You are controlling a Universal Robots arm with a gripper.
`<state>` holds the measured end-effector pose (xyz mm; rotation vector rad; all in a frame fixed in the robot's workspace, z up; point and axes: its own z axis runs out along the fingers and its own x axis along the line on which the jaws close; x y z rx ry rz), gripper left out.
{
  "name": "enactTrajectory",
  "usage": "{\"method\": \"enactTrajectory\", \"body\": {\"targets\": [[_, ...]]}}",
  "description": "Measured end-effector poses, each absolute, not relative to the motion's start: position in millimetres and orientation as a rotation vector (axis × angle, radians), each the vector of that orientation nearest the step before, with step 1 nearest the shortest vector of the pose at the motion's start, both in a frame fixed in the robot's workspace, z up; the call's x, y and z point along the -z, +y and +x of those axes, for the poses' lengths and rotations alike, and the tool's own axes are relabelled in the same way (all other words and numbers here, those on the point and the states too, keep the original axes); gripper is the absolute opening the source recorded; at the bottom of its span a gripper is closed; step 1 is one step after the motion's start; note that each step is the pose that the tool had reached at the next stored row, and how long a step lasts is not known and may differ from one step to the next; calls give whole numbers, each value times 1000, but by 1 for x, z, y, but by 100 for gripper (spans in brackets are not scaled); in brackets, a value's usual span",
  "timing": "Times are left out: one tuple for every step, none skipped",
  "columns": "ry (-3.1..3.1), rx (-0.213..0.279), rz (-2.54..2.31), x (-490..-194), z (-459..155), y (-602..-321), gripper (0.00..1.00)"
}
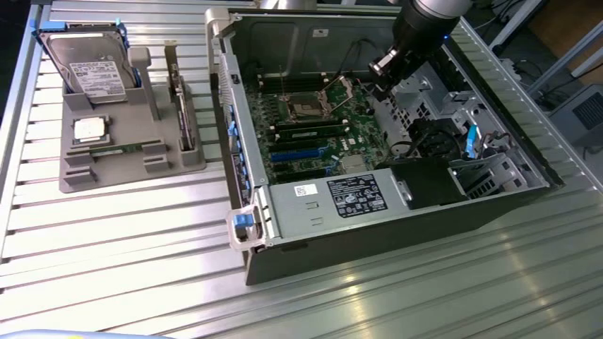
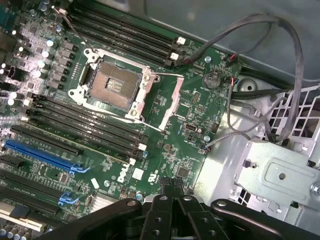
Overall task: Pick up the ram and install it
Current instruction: 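Press down the ram until it locks into place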
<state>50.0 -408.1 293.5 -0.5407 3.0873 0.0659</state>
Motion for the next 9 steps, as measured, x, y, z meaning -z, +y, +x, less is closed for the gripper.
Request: {"method": "enactTrajectory", "body": {"targets": [[3089,-66,-528,-294,50,-408,10],[3092,-66,-508,-294,50,-408,10],[3096,-66,-487,-294,50,-408,10],[3100,-66,-456,-294,50,-408,10],[3102,-66,-439,-294,50,-408,10],[3104,-66,-420,-294,50,-408,10],[3107,-65,-400,-294,50,-408,10],[3109,-65,-376,-294,50,-408,10],[3112,-65,-348,-294,50,-408,10]]}}
